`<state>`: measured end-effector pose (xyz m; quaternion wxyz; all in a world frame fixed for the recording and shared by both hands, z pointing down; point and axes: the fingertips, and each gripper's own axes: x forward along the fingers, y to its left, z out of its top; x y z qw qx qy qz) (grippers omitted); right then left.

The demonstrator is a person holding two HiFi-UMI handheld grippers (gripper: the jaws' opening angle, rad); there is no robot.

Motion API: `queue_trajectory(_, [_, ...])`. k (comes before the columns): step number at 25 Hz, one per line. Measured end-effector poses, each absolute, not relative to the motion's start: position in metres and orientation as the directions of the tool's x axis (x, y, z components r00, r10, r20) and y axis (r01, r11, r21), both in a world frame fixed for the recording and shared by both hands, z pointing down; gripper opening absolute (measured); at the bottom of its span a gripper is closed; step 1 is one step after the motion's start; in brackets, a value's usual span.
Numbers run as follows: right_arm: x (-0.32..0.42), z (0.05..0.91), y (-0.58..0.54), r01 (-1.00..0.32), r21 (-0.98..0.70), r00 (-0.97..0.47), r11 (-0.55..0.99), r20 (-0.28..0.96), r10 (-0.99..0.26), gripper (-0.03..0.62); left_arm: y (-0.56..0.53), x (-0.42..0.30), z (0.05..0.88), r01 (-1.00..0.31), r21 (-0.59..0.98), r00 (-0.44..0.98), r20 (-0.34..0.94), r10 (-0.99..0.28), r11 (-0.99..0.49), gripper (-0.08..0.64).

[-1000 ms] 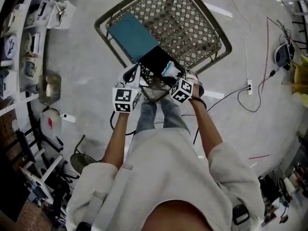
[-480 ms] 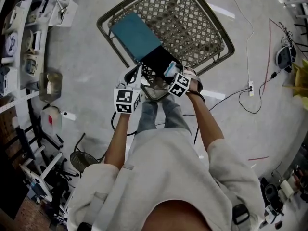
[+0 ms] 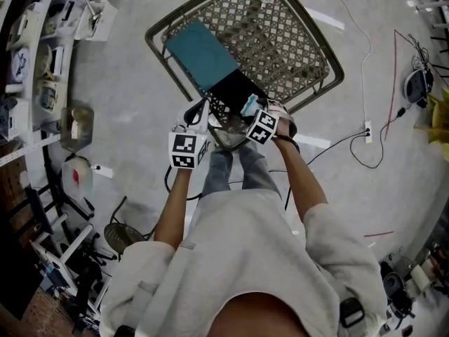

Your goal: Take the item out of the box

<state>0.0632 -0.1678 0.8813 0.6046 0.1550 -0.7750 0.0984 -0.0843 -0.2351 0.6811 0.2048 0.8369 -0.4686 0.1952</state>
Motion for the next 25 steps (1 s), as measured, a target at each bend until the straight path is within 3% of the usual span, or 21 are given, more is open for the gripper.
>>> queue_trajectory(7, [0.066, 0.872, -0.174, -0.401, 0.037, -0.257, 0.915, 0.954, -0.151, 0.247, -0.237, -0.079, 0.680, -0.858, 0.155, 0.493, 0.512, -0.703, -0.489, 0.006])
queue_trajectory(13, [0.065, 0.838, -0.187, -0.500, 0.068, -0.310, 0.863, 0.917, -0.252, 0.245, -0.240, -0.072, 0.675, -0.849, 0.156, 0.508, 0.503, -0.699, -0.505, 0.006])
queue_trajectory(25, [0.083, 0.774, -0.199, -0.807, -0.088, -0.422, 0.583, 0.778, -0.466, 0.241, -0.235, -0.066, 0.672, -0.833, 0.157, 0.531, 0.498, -0.685, -0.531, 0.006])
